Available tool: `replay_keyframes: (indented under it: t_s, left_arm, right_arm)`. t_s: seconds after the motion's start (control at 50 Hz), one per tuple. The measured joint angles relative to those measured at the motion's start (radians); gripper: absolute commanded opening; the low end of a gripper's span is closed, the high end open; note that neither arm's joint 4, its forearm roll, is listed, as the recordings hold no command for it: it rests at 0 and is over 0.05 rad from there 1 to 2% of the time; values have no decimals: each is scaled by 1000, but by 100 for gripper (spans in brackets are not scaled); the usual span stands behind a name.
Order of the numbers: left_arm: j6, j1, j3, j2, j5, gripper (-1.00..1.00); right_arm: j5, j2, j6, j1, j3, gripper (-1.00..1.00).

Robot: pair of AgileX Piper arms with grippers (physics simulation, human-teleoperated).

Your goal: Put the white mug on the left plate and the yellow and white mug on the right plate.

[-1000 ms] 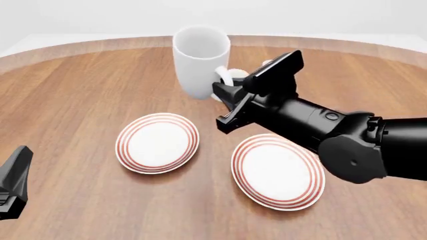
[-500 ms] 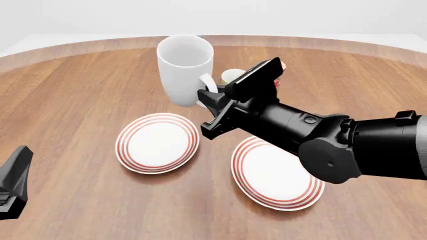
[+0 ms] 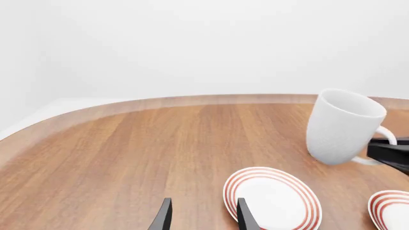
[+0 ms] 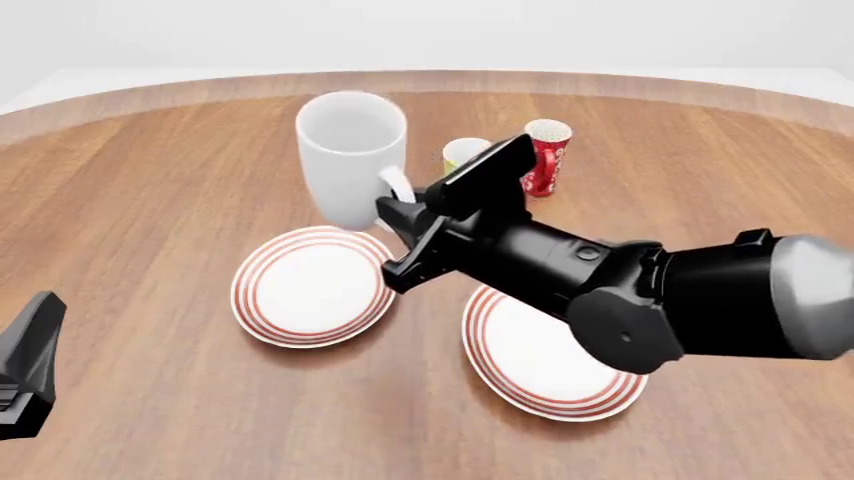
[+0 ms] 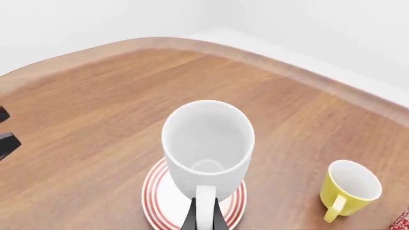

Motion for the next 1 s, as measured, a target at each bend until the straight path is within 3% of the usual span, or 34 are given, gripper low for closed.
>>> replay_keyframes:
  t_s: [1.0]
  left_arm:
    - [0, 0, 0, 0, 0, 100]
  right_arm:
    - [-51, 122, 39, 19, -31, -100]
